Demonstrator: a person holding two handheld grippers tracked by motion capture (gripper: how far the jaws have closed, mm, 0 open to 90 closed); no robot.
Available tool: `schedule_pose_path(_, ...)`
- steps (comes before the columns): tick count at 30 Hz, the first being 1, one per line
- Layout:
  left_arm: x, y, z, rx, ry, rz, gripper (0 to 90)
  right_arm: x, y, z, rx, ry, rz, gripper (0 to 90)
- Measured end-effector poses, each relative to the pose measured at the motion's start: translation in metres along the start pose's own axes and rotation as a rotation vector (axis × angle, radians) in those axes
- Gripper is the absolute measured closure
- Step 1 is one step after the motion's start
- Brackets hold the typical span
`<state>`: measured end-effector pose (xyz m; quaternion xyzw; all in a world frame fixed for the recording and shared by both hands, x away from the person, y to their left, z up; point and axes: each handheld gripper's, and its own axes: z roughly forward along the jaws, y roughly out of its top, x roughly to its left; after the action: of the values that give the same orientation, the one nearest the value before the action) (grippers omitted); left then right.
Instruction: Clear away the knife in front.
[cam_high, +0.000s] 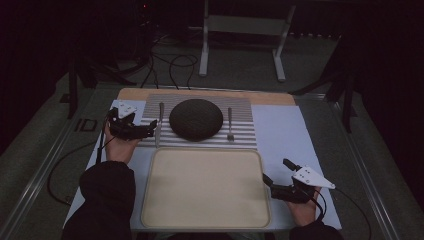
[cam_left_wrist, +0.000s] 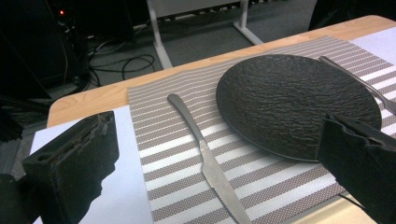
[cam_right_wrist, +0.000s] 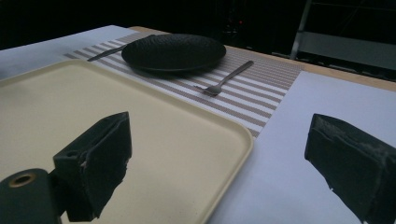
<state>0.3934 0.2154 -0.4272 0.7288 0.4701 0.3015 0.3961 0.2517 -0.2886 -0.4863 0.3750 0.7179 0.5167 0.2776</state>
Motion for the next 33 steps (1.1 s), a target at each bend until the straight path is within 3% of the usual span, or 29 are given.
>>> schedule_pose_path(19, -0.001, 0.007, 0.027, 0.025, 0.012, -0.046, 0.0, 0.0, 0.0, 0.0, 0.001, 0.004, 0.001, 7.6)
schedule_pose_path(33, 0.006, 0.011, 0.045, 0.064, 0.035, -0.036, 0.0, 0.0, 0.0, 0.001, 0.001, 0.003, 0.002, 7.6)
